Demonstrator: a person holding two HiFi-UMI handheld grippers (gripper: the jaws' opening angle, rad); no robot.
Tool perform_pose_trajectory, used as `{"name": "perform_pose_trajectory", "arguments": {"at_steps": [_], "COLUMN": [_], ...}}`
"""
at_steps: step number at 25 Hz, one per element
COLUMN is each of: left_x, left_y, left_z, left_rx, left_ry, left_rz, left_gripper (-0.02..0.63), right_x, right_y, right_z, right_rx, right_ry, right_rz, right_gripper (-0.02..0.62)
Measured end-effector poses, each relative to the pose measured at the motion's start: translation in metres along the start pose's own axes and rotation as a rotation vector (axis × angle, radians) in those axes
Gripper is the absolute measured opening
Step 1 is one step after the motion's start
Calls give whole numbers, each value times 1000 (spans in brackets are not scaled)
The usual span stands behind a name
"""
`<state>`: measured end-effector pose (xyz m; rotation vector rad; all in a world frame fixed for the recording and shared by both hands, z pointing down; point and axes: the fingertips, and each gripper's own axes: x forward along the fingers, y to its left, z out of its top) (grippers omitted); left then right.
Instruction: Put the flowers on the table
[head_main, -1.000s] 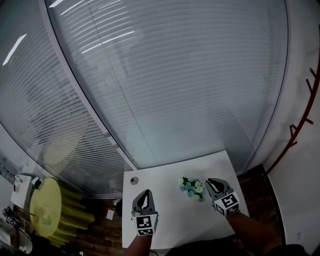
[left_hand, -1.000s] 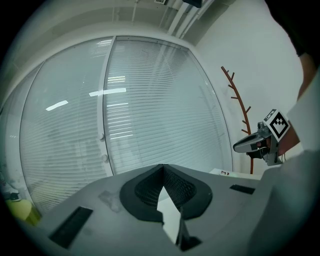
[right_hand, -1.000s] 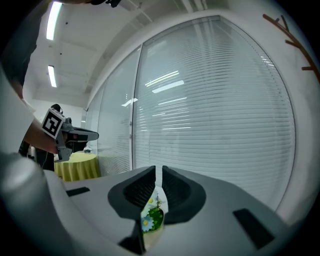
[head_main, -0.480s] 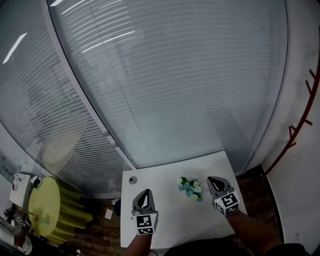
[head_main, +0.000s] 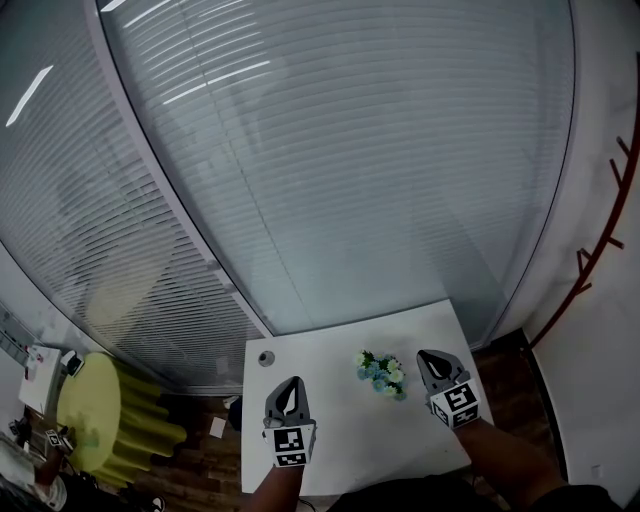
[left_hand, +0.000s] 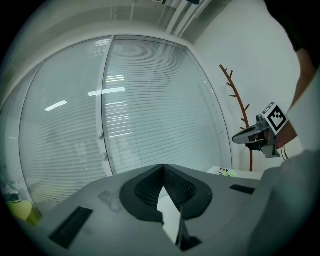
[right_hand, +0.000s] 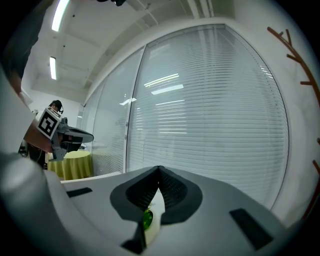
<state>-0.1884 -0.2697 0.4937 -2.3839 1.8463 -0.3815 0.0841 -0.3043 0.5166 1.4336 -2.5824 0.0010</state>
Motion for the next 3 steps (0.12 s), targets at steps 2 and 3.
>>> {"name": "perform_pose_trajectory", "arguments": {"at_steps": [2,3], "left_x": [-1,-1], "left_y": [1,1], "left_z": [-3,-4], "left_rx": [-6,-8], "left_ry": [7,10], "left_rz": [5,7], "left_gripper": [5,3], "right_x": [-1,-2], "right_y": [0,0], "right_z": [0,0], "right_rx": [-4,-6], "right_ry": [2,2], "right_rz": [0,0], "right_gripper": [15,15]}}
